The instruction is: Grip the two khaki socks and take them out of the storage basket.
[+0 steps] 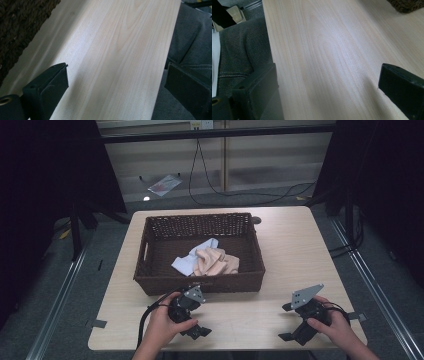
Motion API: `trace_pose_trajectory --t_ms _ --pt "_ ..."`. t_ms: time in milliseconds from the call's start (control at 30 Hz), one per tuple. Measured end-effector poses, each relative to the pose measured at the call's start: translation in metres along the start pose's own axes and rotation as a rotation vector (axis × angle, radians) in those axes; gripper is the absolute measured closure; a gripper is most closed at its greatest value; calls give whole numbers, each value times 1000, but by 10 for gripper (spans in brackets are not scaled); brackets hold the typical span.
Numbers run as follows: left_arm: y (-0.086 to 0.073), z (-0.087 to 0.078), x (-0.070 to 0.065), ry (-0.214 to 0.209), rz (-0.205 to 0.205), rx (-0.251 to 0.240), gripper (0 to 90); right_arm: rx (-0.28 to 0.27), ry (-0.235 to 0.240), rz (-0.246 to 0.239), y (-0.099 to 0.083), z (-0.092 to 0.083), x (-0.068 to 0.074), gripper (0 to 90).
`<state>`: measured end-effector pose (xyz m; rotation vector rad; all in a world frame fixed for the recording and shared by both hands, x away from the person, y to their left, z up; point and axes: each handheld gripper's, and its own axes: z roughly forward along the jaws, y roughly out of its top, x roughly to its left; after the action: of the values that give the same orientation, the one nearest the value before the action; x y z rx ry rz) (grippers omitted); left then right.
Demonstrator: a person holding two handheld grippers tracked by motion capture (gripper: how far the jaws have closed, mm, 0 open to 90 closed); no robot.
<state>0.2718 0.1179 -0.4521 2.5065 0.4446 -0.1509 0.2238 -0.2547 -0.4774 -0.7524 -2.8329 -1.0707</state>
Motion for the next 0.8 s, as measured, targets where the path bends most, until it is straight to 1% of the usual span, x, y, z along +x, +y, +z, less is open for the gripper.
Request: trace_pose_trajectory --t_ms 33,100,133,233,267,300,333,367,433,533,567,633,667,700,767,800 --pt "0 -1 0 -7 2 -6 43 0 0 2 0 0 0 18" --pt "1 -2 0 -7 -2 -13 42 1 -1 5 0 0 0 18" --pt "1 -3 -1 -8 4 -23 41 0 1 -2 1 1 0 19" --pt "3 -7 0 -22 10 -39 39 1 4 -2 1 1 0 19" --pt "4 -8 1 -33 14 -49 39 -1 4 -5 1 1 -1 19" --pt "4 -8 1 -33 14 -49 40 -1 4 -5 1 1 -1 19" --pt "6 -12 2 -45 15 -66 42 -2 3 -4 1 1 -1 18" --pt "6 -12 2 -45 15 -66 42 -2 3 -4 1 1 -1 18" --pt "10 -17 1 -57 11 -91 42 -10 3 -3 1 0 -1 19" --pt "16 -22 1 -51 24 -99 41 -10 4 -1 1 0 -1 19" --pt "18 -23 1 -59 23 -105 41 -10 5 1 1 0 -1 19" --pt "21 -25 1 -56 27 -99 40 -11 5 -1 1 0 -1 19" --pt "25 -30 1 -59 37 -99 40 -11 5 -4 1 0 -1 19" --pt "25 -30 1 -59 37 -99 40 -11 5 -4 1 0 -1 19" --pt "32 -36 2 -54 34 -94 40 -10 5 -2 1 0 -1 19" --pt "34 -38 4 -60 37 -95 40 -10 5 -1 1 0 -1 18"
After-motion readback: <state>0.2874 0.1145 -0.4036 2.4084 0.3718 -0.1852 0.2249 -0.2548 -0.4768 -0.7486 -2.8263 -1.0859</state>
